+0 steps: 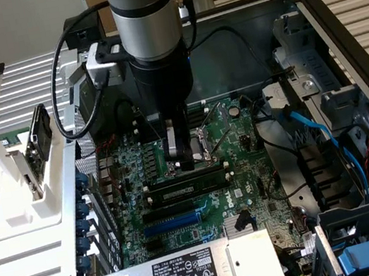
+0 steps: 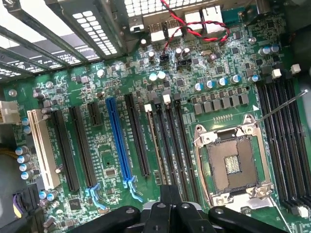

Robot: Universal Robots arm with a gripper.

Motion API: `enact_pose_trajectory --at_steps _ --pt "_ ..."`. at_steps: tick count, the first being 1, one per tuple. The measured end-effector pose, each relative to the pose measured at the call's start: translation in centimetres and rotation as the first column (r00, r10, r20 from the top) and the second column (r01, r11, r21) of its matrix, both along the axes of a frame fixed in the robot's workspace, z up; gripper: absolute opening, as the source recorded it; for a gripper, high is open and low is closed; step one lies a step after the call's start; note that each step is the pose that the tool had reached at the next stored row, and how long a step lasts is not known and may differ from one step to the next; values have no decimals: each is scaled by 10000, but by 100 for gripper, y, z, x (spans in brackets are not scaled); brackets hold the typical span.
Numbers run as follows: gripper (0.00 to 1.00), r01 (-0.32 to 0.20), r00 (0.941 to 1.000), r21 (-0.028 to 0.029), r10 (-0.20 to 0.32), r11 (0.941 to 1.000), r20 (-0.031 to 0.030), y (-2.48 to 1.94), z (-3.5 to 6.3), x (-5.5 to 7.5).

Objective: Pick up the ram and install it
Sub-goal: 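Press down the ram until it locks into place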

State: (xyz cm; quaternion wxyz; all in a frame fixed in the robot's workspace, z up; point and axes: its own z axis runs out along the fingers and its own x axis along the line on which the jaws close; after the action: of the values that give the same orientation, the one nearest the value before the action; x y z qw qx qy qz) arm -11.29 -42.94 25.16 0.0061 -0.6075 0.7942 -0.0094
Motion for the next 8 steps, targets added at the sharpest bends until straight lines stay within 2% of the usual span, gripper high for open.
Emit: enact_pose_trajectory --at_steps 4,7,8 --pt "10 591 9983 0 -591 9983 0 0 0 0" --pt "10 1191 9929 0 -1191 9929 0 0 0 0" --pt "10 1495 9888 0 -1495 9888 0 0 0 0"
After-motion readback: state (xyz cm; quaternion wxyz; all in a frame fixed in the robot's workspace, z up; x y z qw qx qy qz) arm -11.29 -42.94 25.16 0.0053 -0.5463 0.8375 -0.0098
